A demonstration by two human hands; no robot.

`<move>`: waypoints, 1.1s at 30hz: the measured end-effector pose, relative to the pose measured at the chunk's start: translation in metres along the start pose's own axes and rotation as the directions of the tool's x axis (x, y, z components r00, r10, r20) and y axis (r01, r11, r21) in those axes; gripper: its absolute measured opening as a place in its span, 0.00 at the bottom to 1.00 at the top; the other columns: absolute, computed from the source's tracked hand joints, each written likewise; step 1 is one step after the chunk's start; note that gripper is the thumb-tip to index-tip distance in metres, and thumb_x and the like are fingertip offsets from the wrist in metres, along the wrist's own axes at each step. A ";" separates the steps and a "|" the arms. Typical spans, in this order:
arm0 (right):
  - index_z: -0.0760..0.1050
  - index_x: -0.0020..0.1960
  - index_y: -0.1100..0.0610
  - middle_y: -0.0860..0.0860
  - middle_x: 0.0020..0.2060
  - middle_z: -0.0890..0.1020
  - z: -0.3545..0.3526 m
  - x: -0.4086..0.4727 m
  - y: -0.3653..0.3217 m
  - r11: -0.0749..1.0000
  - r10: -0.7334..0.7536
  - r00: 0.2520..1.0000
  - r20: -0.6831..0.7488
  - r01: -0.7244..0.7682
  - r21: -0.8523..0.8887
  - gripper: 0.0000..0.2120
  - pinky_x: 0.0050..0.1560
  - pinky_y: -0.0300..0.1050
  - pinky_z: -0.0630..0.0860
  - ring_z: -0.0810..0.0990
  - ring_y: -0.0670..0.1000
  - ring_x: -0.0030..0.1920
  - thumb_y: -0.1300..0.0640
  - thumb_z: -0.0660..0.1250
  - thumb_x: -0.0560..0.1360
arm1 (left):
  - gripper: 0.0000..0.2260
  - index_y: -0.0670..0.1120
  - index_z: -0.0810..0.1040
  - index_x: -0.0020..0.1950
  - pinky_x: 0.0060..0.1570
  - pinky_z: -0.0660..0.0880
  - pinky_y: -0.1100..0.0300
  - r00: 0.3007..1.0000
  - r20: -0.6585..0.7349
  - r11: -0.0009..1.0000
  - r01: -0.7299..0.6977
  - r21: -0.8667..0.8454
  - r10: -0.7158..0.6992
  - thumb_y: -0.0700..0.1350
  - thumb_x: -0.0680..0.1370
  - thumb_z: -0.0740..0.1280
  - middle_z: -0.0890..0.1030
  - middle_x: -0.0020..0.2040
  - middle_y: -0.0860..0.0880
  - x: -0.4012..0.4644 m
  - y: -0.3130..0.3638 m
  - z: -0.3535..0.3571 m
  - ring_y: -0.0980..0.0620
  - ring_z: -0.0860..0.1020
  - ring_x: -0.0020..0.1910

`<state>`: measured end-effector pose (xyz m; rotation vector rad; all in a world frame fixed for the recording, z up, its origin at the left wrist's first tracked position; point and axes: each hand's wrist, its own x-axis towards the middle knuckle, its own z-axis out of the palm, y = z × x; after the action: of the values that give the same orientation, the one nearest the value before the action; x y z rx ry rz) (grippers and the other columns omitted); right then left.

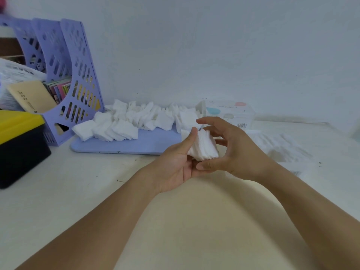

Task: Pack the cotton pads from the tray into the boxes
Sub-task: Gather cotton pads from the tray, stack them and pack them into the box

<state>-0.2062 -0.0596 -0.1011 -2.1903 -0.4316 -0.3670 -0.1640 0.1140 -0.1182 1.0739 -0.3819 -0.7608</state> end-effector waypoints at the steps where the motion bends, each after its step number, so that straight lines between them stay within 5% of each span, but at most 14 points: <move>1: 0.70 0.71 0.43 0.41 0.58 0.79 0.000 0.000 0.000 1.000 -0.007 1.000 -0.007 0.007 -0.008 0.43 0.65 0.39 0.74 0.77 0.41 0.62 0.56 0.85 0.61 | 0.28 0.45 0.73 0.73 0.59 0.78 0.50 1.000 0.011 1.000 0.009 -0.027 -0.009 0.63 0.82 0.54 0.80 0.66 0.42 0.001 0.000 -0.001 0.46 0.81 0.60; 9: 0.72 0.68 0.44 0.45 0.56 0.80 -0.004 0.002 0.000 0.998 -0.045 0.992 -0.117 0.049 0.035 0.40 0.63 0.47 0.77 0.79 0.46 0.62 0.59 0.85 0.61 | 0.25 0.46 0.76 0.67 0.50 0.83 0.52 0.999 -0.022 0.996 0.036 -0.087 -0.038 0.60 0.84 0.51 0.84 0.59 0.42 0.000 0.002 -0.001 0.47 0.85 0.53; 14: 0.71 0.71 0.43 0.37 0.60 0.77 0.000 0.000 -0.001 0.998 -0.006 1.000 -0.017 0.004 -0.066 0.43 0.66 0.41 0.75 0.75 0.40 0.63 0.49 0.85 0.59 | 0.24 0.46 0.75 0.67 0.52 0.83 0.51 0.999 -0.020 0.996 0.039 -0.076 -0.041 0.60 0.84 0.50 0.84 0.60 0.43 0.000 -0.001 0.001 0.48 0.84 0.55; 21: 0.73 0.69 0.46 0.41 0.59 0.78 -0.007 0.001 -0.003 0.998 0.005 1.000 -0.015 -0.004 0.055 0.40 0.62 0.41 0.77 0.78 0.43 0.61 0.55 0.85 0.61 | 0.23 0.44 0.74 0.70 0.49 0.83 0.53 0.999 -0.012 0.995 0.029 -0.097 -0.030 0.57 0.83 0.56 0.83 0.61 0.43 -0.001 0.002 0.002 0.48 0.84 0.55; 30: 0.75 0.67 0.50 0.50 0.59 0.80 -0.011 0.003 -0.003 0.961 0.022 0.998 -0.051 -0.007 0.276 0.36 0.51 0.46 0.82 0.83 0.49 0.56 0.64 0.83 0.64 | 0.26 0.41 0.74 0.70 0.66 0.75 0.51 0.999 0.013 0.966 0.052 -0.252 -0.050 0.58 0.80 0.62 0.79 0.67 0.39 -0.002 0.002 0.000 0.45 0.78 0.67; 33: 0.74 0.68 0.49 0.50 0.59 0.80 -0.008 0.003 -0.001 0.970 0.025 0.999 -0.026 -0.018 0.241 0.38 0.56 0.51 0.82 0.82 0.50 0.57 0.63 0.84 0.62 | 0.25 0.42 0.74 0.70 0.64 0.78 0.52 0.998 0.041 0.970 0.047 -0.237 -0.038 0.57 0.79 0.64 0.80 0.66 0.41 -0.004 0.003 0.003 0.46 0.80 0.64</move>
<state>-0.2049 -0.0648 -0.0948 -1.9500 -0.4138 -0.3162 -0.1672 0.1156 -0.1142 0.8463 -0.2906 -0.8427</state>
